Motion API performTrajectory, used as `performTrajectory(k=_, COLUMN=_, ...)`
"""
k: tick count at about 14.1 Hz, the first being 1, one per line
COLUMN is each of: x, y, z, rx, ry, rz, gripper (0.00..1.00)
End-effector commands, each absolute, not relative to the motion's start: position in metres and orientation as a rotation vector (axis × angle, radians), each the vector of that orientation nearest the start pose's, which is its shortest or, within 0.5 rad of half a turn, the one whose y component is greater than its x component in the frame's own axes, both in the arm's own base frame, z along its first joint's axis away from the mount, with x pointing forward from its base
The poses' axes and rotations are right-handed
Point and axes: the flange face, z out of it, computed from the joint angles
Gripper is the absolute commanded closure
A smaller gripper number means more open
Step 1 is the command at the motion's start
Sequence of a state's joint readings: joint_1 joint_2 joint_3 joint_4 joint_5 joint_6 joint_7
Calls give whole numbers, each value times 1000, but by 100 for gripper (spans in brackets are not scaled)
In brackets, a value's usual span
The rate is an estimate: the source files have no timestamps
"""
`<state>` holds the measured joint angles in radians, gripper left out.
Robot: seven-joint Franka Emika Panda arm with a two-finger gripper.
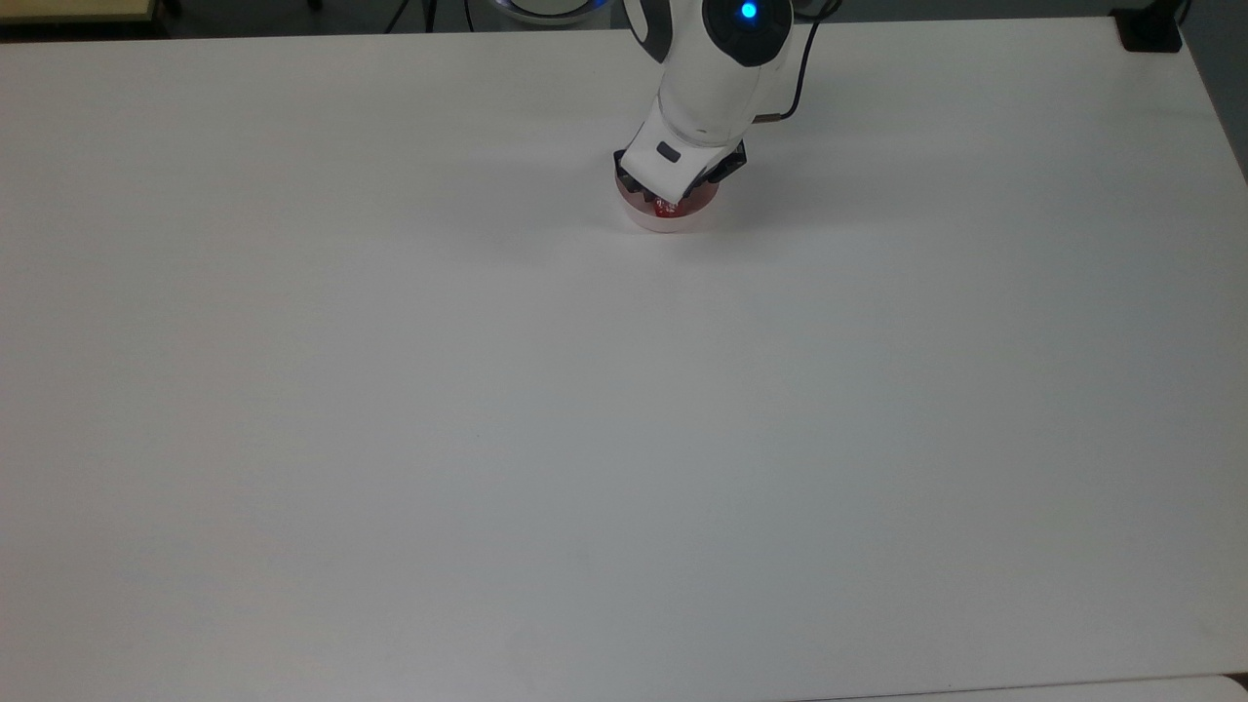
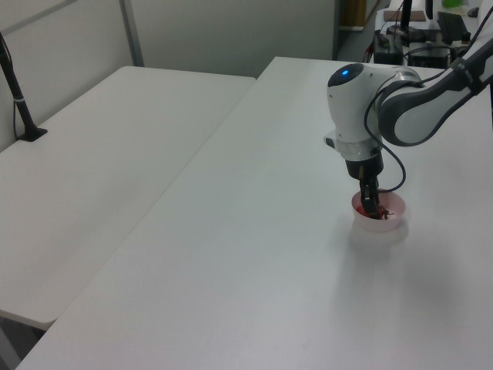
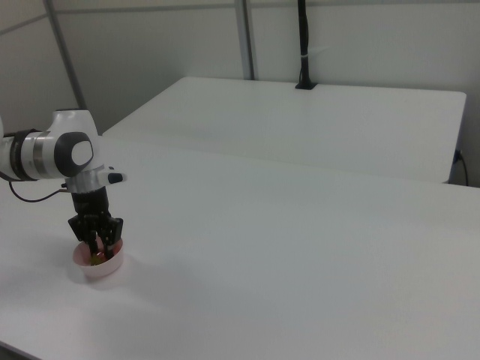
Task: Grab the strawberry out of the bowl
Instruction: 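Close the gripper on the red strawberry inside the bowl, then lift the strawberry up out of the pink bowl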
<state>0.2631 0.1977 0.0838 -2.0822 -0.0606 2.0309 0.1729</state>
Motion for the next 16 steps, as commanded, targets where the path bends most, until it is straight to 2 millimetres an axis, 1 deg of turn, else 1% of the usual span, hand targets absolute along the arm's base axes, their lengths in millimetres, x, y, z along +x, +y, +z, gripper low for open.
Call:
performTrajectory(k=1, x=515, y=172, z=342, rx=-3186, ry=-389, rz=352, gripper=72)
performTrajectory(k=2, x=517, y=170, z=358, rx=-3173, ry=-410, rz=370, gripper=72)
performTrajectory(k=3, x=527, y=170, z=390, rx=-3126, ry=-406, rz=354, gripper=72)
performTrajectory(k=4, x=536, y=169, z=415, rx=-3079, ry=-405, rz=343, gripper=72)
performTrajectory(k=5, x=550, y=165, z=449, rx=-3032, ry=-411, rz=304, gripper=72)
performTrajectory(k=6, x=560, y=159, z=463, rx=-3027, ry=-395, rz=249, gripper=72)
performTrajectory(k=7, x=569, y=159, z=472, rx=-3020, ry=-389, rz=200, gripper=72)
performTrajectory(k=8, x=582, y=161, z=477, rx=-3014, ry=-389, rz=126, gripper=72)
performTrajectory(k=9, x=594, y=159, z=477, rx=-3011, ry=-395, rz=52, gripper=72)
performTrajectory(k=10, x=610, y=151, z=472, rx=-3012, ry=-429, rz=-30, gripper=72)
performTrajectory(k=12, x=626, y=151, z=458, rx=-3008, ry=-490, rz=-74, gripper=71)
performTrajectory(k=14, x=644, y=153, z=429, rx=-3022, ry=-517, rz=-58, gripper=71)
performTrajectory(k=15, x=656, y=158, z=404, rx=-3046, ry=-538, rz=-61, gripper=70)
performTrajectory(k=16, x=661, y=161, z=383, rx=-3061, ry=-554, rz=-62, gripper=68)
